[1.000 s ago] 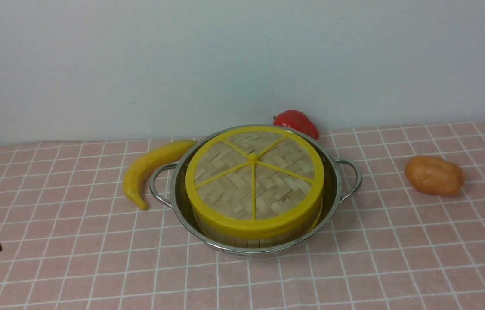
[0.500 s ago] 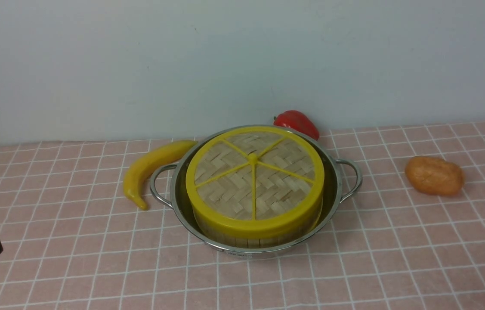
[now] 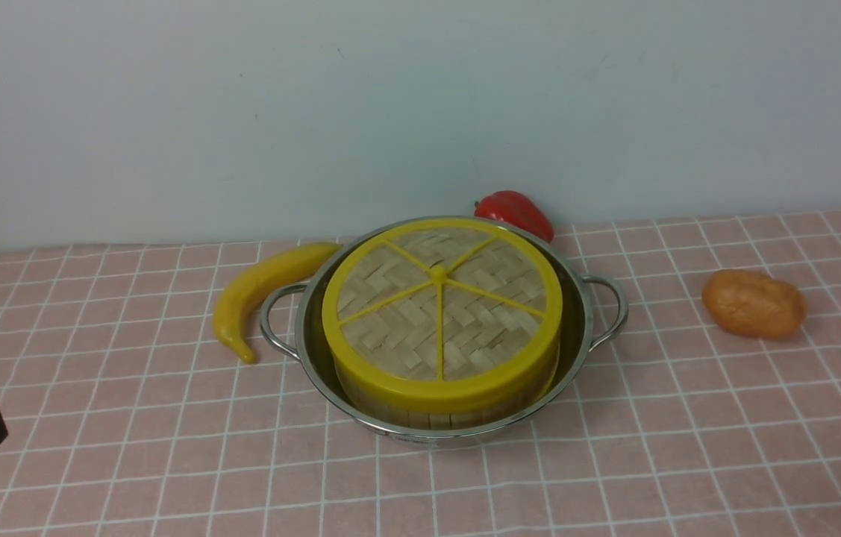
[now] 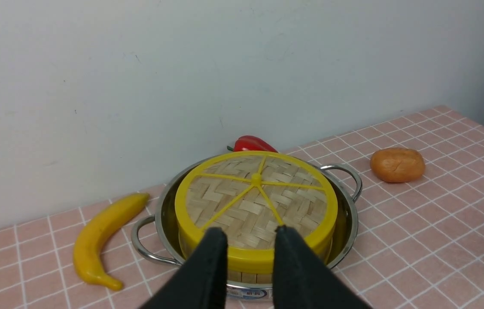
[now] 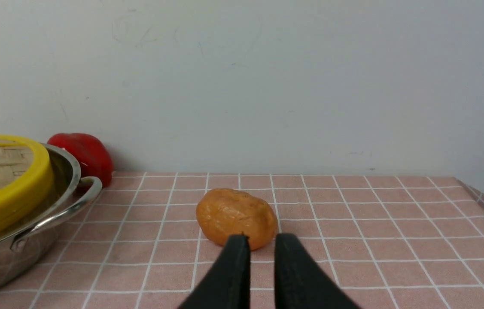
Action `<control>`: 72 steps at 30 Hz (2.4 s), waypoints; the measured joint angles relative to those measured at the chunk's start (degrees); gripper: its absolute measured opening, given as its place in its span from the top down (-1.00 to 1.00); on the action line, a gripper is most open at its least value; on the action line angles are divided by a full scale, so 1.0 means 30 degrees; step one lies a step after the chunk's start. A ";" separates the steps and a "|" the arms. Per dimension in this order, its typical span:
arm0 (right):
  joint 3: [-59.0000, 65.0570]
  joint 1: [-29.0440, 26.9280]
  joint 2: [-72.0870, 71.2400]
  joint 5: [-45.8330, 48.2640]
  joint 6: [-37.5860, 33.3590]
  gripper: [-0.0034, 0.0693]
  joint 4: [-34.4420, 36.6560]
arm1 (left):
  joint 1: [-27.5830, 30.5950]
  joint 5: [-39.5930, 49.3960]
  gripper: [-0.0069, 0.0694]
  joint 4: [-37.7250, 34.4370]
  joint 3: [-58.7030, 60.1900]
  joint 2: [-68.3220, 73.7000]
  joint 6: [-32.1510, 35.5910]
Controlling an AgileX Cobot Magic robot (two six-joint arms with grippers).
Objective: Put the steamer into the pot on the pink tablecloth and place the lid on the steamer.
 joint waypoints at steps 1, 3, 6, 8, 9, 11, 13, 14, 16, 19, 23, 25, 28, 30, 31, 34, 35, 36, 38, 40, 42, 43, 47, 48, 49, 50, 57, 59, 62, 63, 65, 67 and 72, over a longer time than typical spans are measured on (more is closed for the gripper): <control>0.0000 0.0000 0.0000 0.0000 0.0000 0.57 0.0000 | 0.0000 0.0000 0.39 0.0000 0.0000 0.0000 0.0000; 0.0000 0.0000 0.0000 0.0000 0.0000 0.56 0.0000 | 0.0000 0.0000 0.37 0.0000 0.0000 0.0000 0.0000; 0.0000 0.0000 0.0000 0.0000 0.0000 0.55 0.0000 | 0.0000 0.0000 0.35 0.0091 0.0017 0.0000 0.0149; 0.0000 0.0000 0.0000 0.0000 0.0000 0.54 0.0000 | 0.0098 -0.0080 0.34 0.0794 0.0261 -0.0242 0.0901; 0.0000 0.0000 0.0000 0.0000 0.0000 0.53 0.0000 | 0.0249 -0.0101 0.34 0.1273 0.0511 -0.0518 0.1379; 0.0000 0.0000 0.0000 0.0000 0.0000 0.52 0.0000 | 0.1139 -0.0418 0.32 0.2221 0.1727 -0.1217 0.2274; 0.0000 0.0000 -0.0017 0.0000 0.0000 0.51 0.0000 | 0.2138 -0.1230 0.31 0.2922 0.3154 -0.1898 0.2766; 0.0000 0.0000 -0.0015 0.0000 0.0000 0.50 0.0000 | 0.2580 -0.1753 0.30 0.3130 0.4230 -0.2187 0.2895; 0.0000 0.0000 -0.0015 0.0000 0.0000 0.48 0.0000 | 0.3671 -0.3314 0.29 0.3282 0.6584 -0.2974 0.3031; 0.0000 0.0000 -0.0086 0.0000 0.0000 0.44 0.0000 | 0.4637 -0.5496 0.29 0.2914 0.9928 -0.4011 0.2889; 0.0000 0.0000 -0.0100 -0.0016 0.0000 0.41 0.0000 | 0.5160 -0.7441 0.27 0.2239 1.2386 -0.5487 0.2098; 0.0000 0.0000 -0.0100 -0.0016 0.0000 0.39 0.0000 | 0.5241 -0.7754 0.26 0.2124 1.2800 -0.5744 0.1798; 0.0000 0.0000 -0.0100 0.0002 0.0000 0.36 0.0000 | 0.5324 -0.7794 0.25 0.2041 1.3155 -0.5852 0.1113; 0.0000 0.0000 -0.0100 -0.0017 0.0000 0.34 0.0000 | 0.5360 -0.7727 0.23 0.2014 1.3172 -0.5882 0.0804; 0.0000 0.0000 -0.0100 -0.0017 0.0000 0.32 0.0000 | 0.5360 -0.7708 0.23 0.1886 1.3172 -0.5882 0.0634; 0.0000 0.0000 -0.0100 -0.0017 0.0000 0.29 0.0000 | 0.5360 -0.7691 0.22 0.1668 1.3172 -0.5882 0.0597; 0.0000 0.0000 -0.0100 -0.0017 0.0000 0.28 0.0000 | 0.5360 -0.7691 0.21 0.1651 1.3172 -0.5882 0.0597; 0.0000 0.0000 -0.0100 -0.0017 0.0000 0.27 0.0000 | 0.5360 -0.7691 0.21 0.1632 1.3172 -0.5882 0.0577; 0.0000 0.0000 -0.0100 -0.0017 0.0000 0.26 0.0000 | 0.5360 -0.7674 0.21 0.1597 1.3172 -0.5882 0.0558; 0.0000 0.0000 -0.0100 -0.0017 0.0000 0.25 0.0000 | 0.5360 -0.7674 0.21 0.1582 1.3172 -0.5882 0.0541; 0.0000 0.0000 -0.0100 -0.0017 0.0000 0.25 0.0000 | 0.5360 -0.7674 0.20 0.1582 1.3172 -0.5882 0.0541; 0.0000 0.0000 -0.0100 -0.0017 0.0000 0.25 0.0000 | 0.5360 -0.7674 0.19 0.1582 1.3172 -0.5882 0.0541; 0.0000 0.0000 -0.0100 -0.0017 0.0000 0.25 0.0000 | 0.5360 -0.7674 0.19 0.1582 1.3172 -0.5882 0.0646; 0.0000 0.0000 -0.0100 -0.0017 0.0000 0.25 0.0000 | 0.5360 -0.7674 0.18 0.1582 1.3172 -0.5882 0.0689; 0.0000 0.0000 -0.0100 -0.0017 0.0000 0.25 0.0000 | 0.5360 -0.7674 0.18 0.1582 1.3172 -0.5882 0.0689; 0.0000 0.0000 -0.0100 -0.0017 0.0000 0.25 0.0000 | 0.5360 -0.7674 0.18 0.1582 1.3172 -0.5882 0.0733; 0.0000 0.0000 -0.0100 -0.0017 0.0000 0.25 0.0000 | 0.5360 -0.7674 0.18 0.1582 1.3172 -0.5882 0.0804; 0.0000 0.0000 -0.0100 -0.0017 0.0000 0.25 0.0000 | 0.5360 -0.7674 0.18 0.1582 1.3172 -0.5882 0.0817; 0.0000 0.0000 -0.0100 -0.0017 0.0000 0.25 0.0000 | 0.5360 -0.7674 0.18 0.1582 1.3172 -0.5882 0.0835; 0.0000 0.0000 -0.0100 -0.0017 0.0000 0.25 0.0000 | 0.5360 -0.7674 0.18 0.1582 1.3172 -0.5882 0.0826; 0.0000 0.0000 -0.0100 -0.0017 0.0000 0.25 0.0000 | 0.5360 -0.7674 0.18 0.1582 1.3172 -0.5882 0.0826; 0.0000 0.0000 -0.0100 -0.0017 0.0000 0.25 0.0021 | 0.5360 -0.7674 0.18 0.1582 1.3172 -0.5882 0.0826; 0.0000 0.0000 -0.0100 -0.0017 0.0000 0.25 0.0023 | 0.5360 -0.7674 0.18 0.1582 1.3172 -0.5882 0.0826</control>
